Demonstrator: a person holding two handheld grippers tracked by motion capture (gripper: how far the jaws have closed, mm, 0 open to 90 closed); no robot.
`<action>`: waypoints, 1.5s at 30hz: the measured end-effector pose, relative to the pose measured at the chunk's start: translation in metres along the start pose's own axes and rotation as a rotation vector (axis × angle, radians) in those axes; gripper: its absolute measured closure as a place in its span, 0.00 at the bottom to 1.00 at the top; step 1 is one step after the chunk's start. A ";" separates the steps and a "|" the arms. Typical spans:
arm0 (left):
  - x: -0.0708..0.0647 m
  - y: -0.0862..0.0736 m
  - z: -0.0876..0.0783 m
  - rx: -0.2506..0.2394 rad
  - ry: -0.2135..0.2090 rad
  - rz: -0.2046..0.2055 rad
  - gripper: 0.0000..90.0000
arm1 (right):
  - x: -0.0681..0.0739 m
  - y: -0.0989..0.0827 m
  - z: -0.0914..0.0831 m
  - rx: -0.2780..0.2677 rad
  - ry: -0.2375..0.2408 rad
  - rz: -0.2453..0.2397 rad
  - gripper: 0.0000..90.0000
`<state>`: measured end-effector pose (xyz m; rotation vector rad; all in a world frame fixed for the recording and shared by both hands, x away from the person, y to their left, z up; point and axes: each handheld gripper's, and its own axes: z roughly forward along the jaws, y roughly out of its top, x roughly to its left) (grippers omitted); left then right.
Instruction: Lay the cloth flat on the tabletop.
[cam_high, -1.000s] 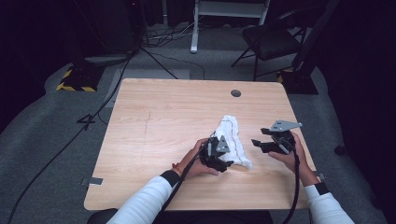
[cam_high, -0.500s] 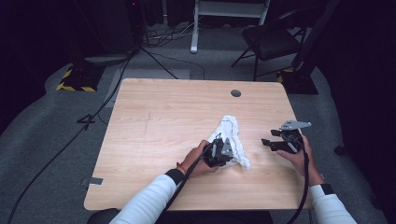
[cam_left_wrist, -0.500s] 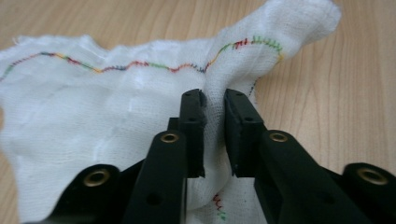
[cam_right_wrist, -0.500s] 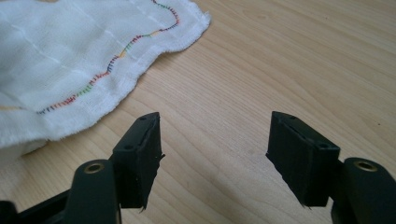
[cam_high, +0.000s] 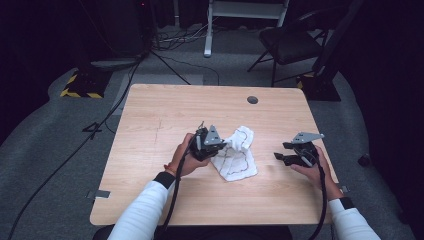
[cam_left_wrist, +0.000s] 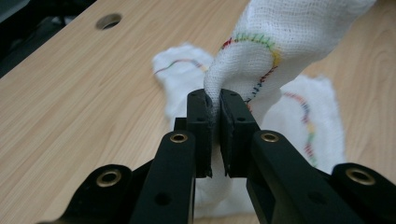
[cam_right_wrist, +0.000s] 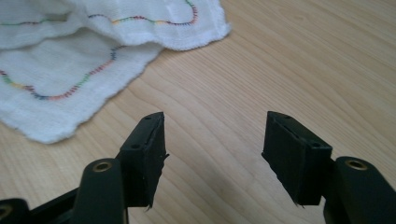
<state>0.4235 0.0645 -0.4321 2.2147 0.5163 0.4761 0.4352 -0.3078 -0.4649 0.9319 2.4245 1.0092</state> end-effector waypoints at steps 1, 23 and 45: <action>0.005 -0.005 -0.003 0.009 0.013 -0.015 0.93 | 0.003 0.001 0.000 -0.002 0.007 -0.009 0.44; 0.065 -0.084 -0.031 0.145 0.168 -0.240 0.71 | 0.078 0.020 0.044 0.061 0.196 -0.193 0.55; -0.048 -0.011 0.062 0.177 -0.115 -0.061 0.59 | 0.079 0.015 0.044 0.047 0.219 -0.197 0.69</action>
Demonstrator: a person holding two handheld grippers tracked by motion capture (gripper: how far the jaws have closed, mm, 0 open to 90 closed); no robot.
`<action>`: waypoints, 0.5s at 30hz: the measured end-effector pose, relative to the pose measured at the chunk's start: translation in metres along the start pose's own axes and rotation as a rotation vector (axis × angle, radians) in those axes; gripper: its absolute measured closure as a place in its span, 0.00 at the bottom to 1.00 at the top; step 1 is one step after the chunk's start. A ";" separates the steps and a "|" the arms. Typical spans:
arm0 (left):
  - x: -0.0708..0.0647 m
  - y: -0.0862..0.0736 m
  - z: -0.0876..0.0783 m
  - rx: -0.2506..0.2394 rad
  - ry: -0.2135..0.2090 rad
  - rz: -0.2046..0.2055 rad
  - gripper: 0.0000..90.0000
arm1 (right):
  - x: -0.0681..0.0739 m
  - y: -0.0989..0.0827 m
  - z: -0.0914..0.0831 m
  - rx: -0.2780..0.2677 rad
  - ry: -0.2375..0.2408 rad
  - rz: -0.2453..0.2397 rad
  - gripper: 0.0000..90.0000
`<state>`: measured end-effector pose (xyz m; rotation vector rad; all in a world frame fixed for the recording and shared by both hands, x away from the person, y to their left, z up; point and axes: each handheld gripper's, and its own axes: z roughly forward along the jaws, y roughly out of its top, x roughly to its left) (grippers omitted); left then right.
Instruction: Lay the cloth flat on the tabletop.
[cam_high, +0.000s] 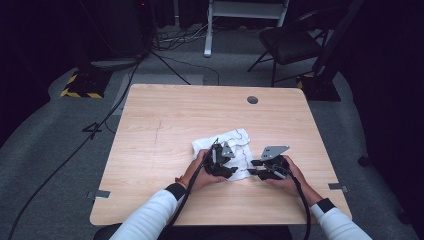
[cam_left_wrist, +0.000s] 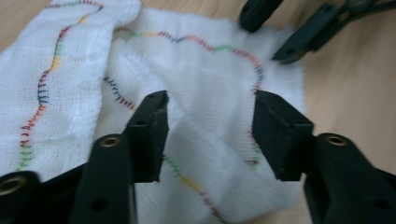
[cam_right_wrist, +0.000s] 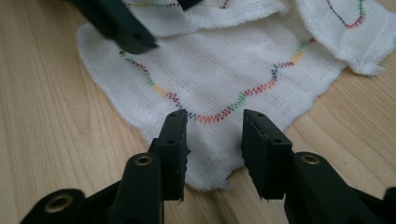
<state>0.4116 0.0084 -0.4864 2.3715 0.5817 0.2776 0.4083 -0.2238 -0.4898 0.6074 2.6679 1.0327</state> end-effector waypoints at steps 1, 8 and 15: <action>0.006 -0.004 0.004 -0.012 -0.016 -0.001 0.62 | 0.003 0.000 -0.001 0.000 -0.003 -0.012 0.73; 0.009 -0.008 -0.006 -0.002 -0.021 0.044 0.88 | 0.009 -0.002 -0.004 0.008 -0.005 -0.022 0.86; 0.011 -0.016 -0.034 -0.011 -0.027 0.059 0.95 | 0.018 -0.004 -0.008 0.029 -0.036 -0.039 0.92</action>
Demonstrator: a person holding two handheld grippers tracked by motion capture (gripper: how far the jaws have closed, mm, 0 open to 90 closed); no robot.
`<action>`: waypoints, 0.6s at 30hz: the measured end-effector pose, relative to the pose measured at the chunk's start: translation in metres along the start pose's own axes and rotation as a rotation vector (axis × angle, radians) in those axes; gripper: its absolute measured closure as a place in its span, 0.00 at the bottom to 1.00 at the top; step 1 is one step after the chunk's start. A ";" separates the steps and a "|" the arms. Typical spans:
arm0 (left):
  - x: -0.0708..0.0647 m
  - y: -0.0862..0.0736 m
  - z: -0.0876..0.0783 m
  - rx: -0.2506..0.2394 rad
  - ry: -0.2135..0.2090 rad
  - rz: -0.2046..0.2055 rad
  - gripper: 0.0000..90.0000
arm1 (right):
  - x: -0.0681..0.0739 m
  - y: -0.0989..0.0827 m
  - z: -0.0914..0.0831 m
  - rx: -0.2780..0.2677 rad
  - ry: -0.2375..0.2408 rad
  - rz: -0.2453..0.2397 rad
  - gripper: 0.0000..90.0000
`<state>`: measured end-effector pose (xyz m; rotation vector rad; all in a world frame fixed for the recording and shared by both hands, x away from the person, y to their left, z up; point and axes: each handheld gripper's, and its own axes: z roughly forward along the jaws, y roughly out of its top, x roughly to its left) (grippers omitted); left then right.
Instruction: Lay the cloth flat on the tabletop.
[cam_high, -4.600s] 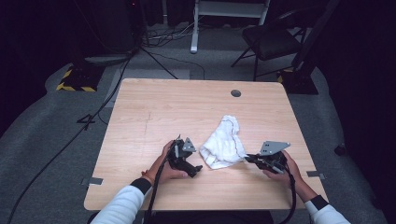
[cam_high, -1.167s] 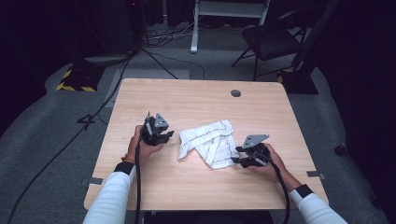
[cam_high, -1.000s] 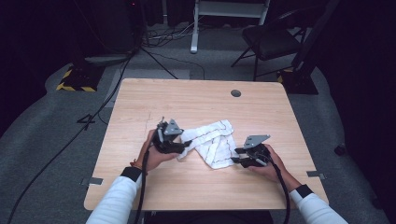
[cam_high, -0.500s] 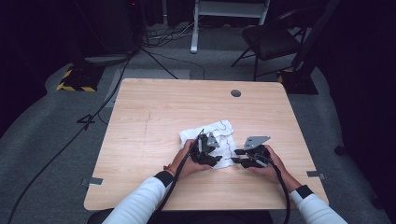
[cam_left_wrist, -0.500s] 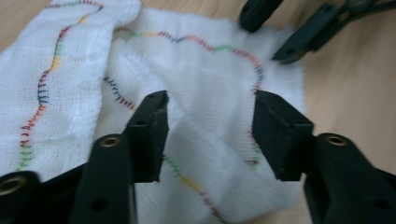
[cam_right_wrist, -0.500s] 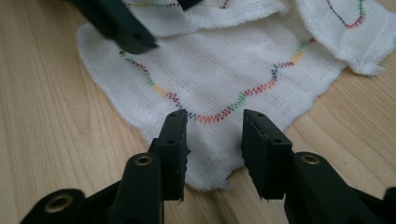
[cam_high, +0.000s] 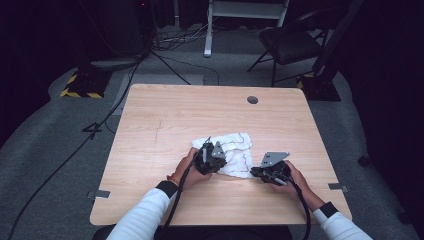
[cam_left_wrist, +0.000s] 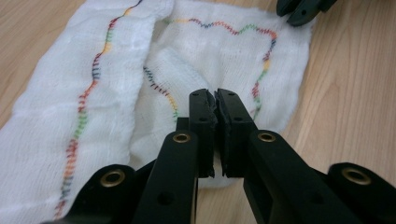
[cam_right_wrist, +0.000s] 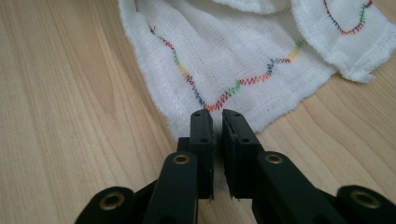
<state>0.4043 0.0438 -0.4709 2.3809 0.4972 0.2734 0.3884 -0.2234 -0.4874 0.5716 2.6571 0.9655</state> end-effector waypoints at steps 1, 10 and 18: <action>0.000 -0.002 -0.002 -0.002 -0.004 -0.002 0.95 | 0.000 0.000 -0.001 0.003 0.002 0.002 0.93; -0.015 -0.015 -0.018 0.012 -0.009 0.028 0.93 | 0.015 -0.002 -0.008 0.028 0.023 0.000 0.93; -0.023 -0.037 -0.034 0.029 -0.019 0.001 0.96 | 0.029 -0.006 -0.013 0.028 0.037 0.009 0.94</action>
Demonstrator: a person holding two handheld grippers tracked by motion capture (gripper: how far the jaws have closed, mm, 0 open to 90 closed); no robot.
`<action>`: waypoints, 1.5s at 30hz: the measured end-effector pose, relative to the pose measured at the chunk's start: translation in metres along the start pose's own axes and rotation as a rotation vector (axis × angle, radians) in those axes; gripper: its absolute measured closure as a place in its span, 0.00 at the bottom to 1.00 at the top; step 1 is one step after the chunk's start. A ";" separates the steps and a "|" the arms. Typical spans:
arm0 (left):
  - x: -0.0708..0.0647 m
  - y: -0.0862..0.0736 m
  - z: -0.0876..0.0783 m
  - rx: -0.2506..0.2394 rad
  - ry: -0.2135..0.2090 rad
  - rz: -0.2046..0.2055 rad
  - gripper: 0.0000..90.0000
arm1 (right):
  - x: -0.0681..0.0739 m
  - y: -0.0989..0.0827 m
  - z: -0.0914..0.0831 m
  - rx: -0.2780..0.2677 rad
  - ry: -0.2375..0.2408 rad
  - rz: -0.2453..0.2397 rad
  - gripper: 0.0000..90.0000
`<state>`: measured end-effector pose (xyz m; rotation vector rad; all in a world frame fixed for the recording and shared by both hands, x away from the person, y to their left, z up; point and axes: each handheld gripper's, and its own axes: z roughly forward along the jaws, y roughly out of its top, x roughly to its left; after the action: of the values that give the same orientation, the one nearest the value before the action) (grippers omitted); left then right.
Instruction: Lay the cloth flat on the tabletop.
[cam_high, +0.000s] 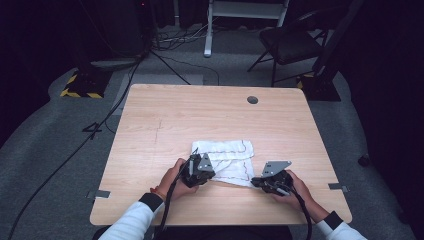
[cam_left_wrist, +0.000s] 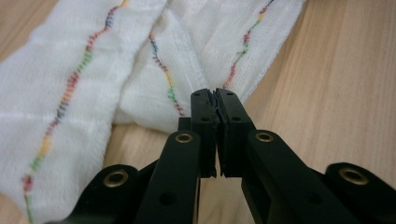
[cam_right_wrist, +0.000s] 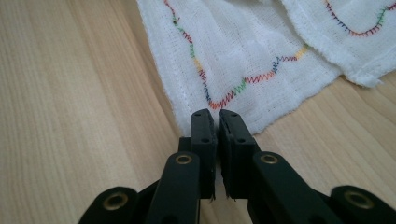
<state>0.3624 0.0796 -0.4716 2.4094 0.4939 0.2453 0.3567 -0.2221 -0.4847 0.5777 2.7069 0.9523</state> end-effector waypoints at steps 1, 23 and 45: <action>0.000 0.000 0.000 0.000 0.000 0.000 0.96 | 0.000 0.000 0.000 0.000 0.000 0.000 0.94; -0.009 0.041 0.037 -0.009 0.063 0.002 0.56 | -0.050 0.021 0.009 -0.065 -0.099 -0.041 0.55; 0.010 0.044 0.024 -0.038 0.074 0.038 0.95 | -0.081 0.043 0.026 -0.056 -0.230 -0.013 1.00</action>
<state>0.3918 0.0383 -0.4614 2.3812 0.4729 0.3581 0.4504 -0.2120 -0.4714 0.6175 2.4703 0.8951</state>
